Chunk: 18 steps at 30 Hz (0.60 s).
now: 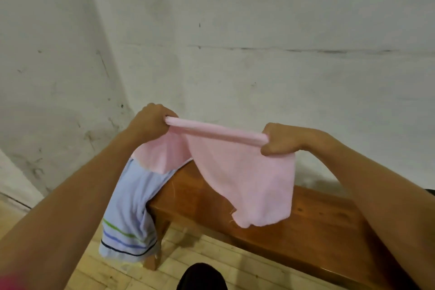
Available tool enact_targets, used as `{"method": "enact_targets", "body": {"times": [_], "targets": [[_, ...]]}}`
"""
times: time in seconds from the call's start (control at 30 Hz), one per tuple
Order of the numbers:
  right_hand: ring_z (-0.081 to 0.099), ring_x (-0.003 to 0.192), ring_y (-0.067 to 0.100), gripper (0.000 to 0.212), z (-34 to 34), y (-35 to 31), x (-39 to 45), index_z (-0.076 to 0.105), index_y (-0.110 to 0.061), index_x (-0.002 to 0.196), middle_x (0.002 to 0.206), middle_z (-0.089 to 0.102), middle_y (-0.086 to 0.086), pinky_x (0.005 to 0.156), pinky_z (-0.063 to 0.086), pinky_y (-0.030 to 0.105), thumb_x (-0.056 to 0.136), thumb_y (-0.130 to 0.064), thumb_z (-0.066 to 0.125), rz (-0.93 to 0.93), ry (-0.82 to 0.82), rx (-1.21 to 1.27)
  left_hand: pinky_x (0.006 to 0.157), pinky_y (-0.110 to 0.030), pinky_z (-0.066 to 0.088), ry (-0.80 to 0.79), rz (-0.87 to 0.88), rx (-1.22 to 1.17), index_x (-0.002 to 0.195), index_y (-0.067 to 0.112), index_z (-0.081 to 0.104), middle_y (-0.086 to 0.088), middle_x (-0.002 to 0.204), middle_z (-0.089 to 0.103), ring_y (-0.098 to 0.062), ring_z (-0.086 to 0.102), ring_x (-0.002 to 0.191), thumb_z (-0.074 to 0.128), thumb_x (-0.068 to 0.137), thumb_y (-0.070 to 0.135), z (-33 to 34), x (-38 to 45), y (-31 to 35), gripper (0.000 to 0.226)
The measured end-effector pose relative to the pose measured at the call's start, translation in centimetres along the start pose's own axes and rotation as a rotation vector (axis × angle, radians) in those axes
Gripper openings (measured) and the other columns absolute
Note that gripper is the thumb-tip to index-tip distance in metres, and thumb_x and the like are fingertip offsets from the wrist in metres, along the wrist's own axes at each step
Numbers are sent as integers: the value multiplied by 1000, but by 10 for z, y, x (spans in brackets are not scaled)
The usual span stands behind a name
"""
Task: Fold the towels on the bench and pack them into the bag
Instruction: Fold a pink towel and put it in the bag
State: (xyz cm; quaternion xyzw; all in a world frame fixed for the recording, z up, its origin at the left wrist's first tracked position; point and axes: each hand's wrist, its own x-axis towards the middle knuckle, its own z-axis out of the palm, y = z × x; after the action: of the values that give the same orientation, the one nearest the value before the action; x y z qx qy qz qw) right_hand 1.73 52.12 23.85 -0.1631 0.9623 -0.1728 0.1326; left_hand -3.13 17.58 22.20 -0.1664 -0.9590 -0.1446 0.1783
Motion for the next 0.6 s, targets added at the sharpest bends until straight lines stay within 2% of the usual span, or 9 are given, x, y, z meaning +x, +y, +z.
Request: {"method": "enact_targets", "body": {"times": [0.07,0.13,0.2,0.27,0.33,0.4,0.5,0.57,0.6], "targets": [[53,65,21,26,-11,15,1,44,-17,66,71,51,-1,52,37,27,83,-17,63,53,105,-118,64,-39,55,-45,35,-10,91,18,80,-8,79,75,-29,67,72,49,68,6,7,9,7,41],[55,74,27,26,-20,25,2,44,-19,67,76,51,2,56,39,28,85,-19,62,78,154,-196,64,-38,53,-87,38,-25,85,14,79,-10,75,74,-32,66,70,50,70,3,12,18,12,34],[54,69,25,27,-27,34,-5,44,-16,65,73,52,3,54,38,28,84,-18,63,104,175,-201,64,-39,52,-95,28,-47,81,8,77,-12,72,72,-33,66,70,53,73,1,16,27,16,26],[47,54,18,28,-31,45,-18,44,-12,61,63,49,0,46,32,24,81,-12,64,122,165,-77,65,-39,49,-112,18,-52,78,2,75,-15,71,71,-34,66,71,58,76,1,17,33,20,18],[44,50,14,27,-33,53,-36,49,-12,61,55,48,-4,43,29,21,78,-9,69,123,103,107,66,-37,48,-157,3,-68,77,-1,74,-16,72,70,-33,65,72,62,79,-4,18,36,25,13],[51,54,15,24,-34,57,-54,57,-12,63,55,53,-4,47,35,20,79,-11,73,87,43,309,65,-35,46,-184,-20,-95,72,4,72,-13,71,69,-28,62,71,64,81,-3,17,37,31,14],[63,59,16,21,-43,63,-73,66,-15,61,64,65,2,51,46,22,79,-15,76,75,43,589,63,-31,44,-259,-85,-146,67,17,67,-8,72,69,-21,59,70,71,83,6,22,34,28,20],[65,62,14,25,-49,70,-80,69,-18,61,68,68,-1,54,48,23,85,-13,72,91,66,560,63,-26,46,-359,-108,-230,69,19,70,-5,75,72,-14,61,70,80,75,21,25,27,33,12],[67,68,15,17,-50,75,-81,71,-18,69,73,70,-2,58,50,25,85,-14,71,119,83,429,64,-22,47,-400,-95,-271,73,18,71,-2,76,72,-10,62,70,82,68,28,25,24,38,16]]}}
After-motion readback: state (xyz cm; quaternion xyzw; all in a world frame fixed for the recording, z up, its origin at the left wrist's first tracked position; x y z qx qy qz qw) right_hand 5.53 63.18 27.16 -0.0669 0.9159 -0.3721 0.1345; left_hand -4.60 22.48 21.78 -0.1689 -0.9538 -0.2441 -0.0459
